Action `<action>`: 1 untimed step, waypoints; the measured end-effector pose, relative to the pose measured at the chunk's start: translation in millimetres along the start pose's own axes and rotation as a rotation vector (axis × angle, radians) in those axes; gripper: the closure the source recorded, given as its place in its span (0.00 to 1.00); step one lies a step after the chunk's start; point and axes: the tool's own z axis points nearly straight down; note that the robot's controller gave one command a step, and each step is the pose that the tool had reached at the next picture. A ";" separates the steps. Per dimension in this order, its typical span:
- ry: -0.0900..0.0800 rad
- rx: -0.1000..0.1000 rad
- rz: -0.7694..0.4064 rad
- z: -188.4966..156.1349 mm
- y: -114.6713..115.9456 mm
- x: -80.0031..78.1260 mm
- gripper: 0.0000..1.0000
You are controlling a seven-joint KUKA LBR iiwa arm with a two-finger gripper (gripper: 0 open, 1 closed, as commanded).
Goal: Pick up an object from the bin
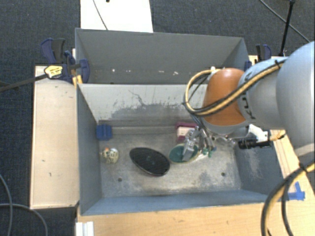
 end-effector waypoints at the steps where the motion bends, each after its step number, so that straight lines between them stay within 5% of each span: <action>1: 0.000 0.000 -0.001 0.0 0.0 0.0 1.00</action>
Offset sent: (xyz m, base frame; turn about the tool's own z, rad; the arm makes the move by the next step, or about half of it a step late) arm 0.0000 0.0000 0.0000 0.0000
